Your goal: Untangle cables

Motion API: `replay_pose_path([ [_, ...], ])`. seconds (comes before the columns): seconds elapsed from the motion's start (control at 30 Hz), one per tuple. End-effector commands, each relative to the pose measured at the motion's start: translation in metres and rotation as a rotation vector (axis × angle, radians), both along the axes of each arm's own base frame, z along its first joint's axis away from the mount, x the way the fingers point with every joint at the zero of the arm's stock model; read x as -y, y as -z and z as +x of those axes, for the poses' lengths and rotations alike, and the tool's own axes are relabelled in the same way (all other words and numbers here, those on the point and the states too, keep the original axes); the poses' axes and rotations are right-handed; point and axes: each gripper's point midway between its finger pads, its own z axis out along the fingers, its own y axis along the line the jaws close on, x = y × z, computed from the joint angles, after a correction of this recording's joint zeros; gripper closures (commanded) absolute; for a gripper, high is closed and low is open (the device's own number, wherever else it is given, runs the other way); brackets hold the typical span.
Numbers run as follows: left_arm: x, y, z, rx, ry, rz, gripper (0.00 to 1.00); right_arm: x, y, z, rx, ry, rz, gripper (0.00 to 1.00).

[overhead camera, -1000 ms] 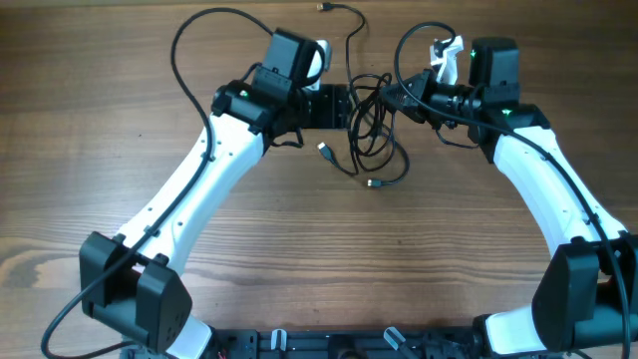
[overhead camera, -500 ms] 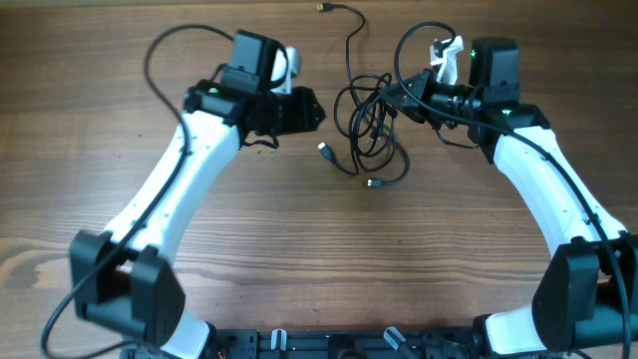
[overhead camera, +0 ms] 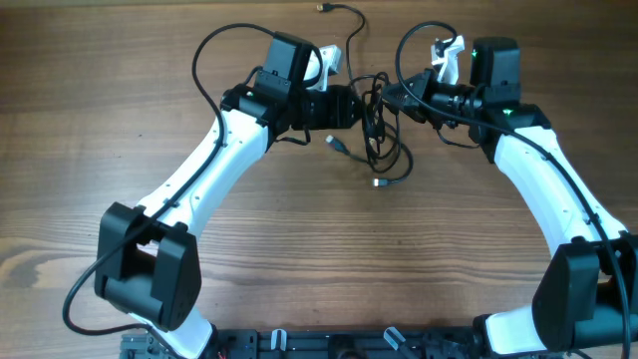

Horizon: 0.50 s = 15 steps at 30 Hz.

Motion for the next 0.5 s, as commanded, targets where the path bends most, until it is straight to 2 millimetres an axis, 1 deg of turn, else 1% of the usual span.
replay_pose_path([
  [0.0, 0.003, -0.009, -0.002, 0.001, 0.001, -0.024, 0.5, -0.004, -0.002, 0.0, 0.016, -0.02, 0.0, 0.96],
  [0.03, 0.005, -0.004, -0.003, -0.01, 0.003, -0.02, 0.5, -0.004, -0.002, 0.0, 0.016, -0.02, 0.001, 0.96],
  [0.13, 0.012, 0.024, -0.004, -0.073, 0.004, 0.005, 0.55, -0.004, -0.002, 0.0, 0.016, -0.02, 0.0, 0.96],
  [0.17, 0.012, 0.03, -0.003, -0.085, 0.001, 0.011, 0.57, -0.004, -0.002, 0.0, 0.016, -0.02, 0.001, 0.96],
  [0.2, 0.012, 0.033, -0.002, -0.086, 0.001, 0.011, 0.62, -0.004, -0.002, 0.0, 0.016, -0.02, 0.0, 0.96],
  [0.27, 0.016, 0.032, 0.002, -0.066, 0.002, 0.005, 0.66, -0.004, -0.002, 0.0, 0.016, -0.02, 0.001, 0.96],
  [0.33, 0.02, 0.034, 0.004, -0.069, -0.016, -0.001, 0.69, -0.004, -0.002, 0.0, 0.016, -0.02, 0.001, 0.96],
  [0.47, 0.038, 0.045, -0.001, -0.079, 0.005, -0.006, 0.75, -0.004, -0.002, 0.0, 0.015, -0.02, 0.001, 0.96],
])
